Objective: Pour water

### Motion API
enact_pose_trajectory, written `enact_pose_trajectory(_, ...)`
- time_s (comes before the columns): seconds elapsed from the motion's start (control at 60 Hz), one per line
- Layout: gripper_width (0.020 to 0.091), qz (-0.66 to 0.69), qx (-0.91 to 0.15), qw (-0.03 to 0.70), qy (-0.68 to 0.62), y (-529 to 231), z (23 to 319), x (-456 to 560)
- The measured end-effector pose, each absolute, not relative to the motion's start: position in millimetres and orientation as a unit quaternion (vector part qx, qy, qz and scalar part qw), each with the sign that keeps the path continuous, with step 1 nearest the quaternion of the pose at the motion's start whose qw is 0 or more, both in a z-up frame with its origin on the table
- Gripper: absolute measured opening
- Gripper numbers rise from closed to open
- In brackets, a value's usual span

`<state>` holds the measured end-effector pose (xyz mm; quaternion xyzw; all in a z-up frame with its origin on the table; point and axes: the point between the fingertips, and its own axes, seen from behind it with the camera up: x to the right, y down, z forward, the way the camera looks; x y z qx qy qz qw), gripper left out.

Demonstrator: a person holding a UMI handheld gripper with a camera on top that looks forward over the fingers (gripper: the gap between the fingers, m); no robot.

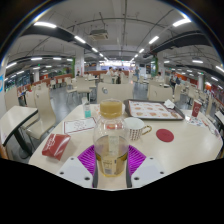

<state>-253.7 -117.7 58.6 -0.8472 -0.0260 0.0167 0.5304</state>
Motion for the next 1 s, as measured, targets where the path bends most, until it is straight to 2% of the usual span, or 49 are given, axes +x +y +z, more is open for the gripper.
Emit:
enact_pose_trajectory(0.117,0.0373,0.051,-0.84,0.539,-0.019,-105,88,-272)
enact_pose_trajectory(0.317,0.0373,0.208,-0.796,0.562,0.087,-52,177,-302)
enact_pose_trajectory(0.383,0.0371,0.279,-0.775,0.549,0.143,-34,202,-310)
enact_pose_trajectory(0.533,0.0372,0.463,-0.694,0.468,0.291,0,228,-318)
enact_pose_trajectory(0.683,0.0371,0.623,-0.556,0.328,0.442,37,207,-306)
enact_pose_trajectory(0.7,0.0371,0.63,-0.542,0.313,0.459,24,217,-308)
enact_pose_trajectory(0.733,0.0372,0.639,-0.523,0.298,0.48,42,196,-303)
enact_pose_trajectory(0.817,0.0372,0.664,-0.483,0.254,0.511,51,174,-302)
enact_pose_trajectory(0.867,0.0371,0.678,-0.458,0.224,0.529,37,173,-302)
enact_pose_trajectory(0.9,0.037,0.675,-0.453,0.212,0.543,49,158,-302)
enact_pose_trajectory(1.0,0.0369,0.676,-0.447,0.203,0.55,41,148,-299)
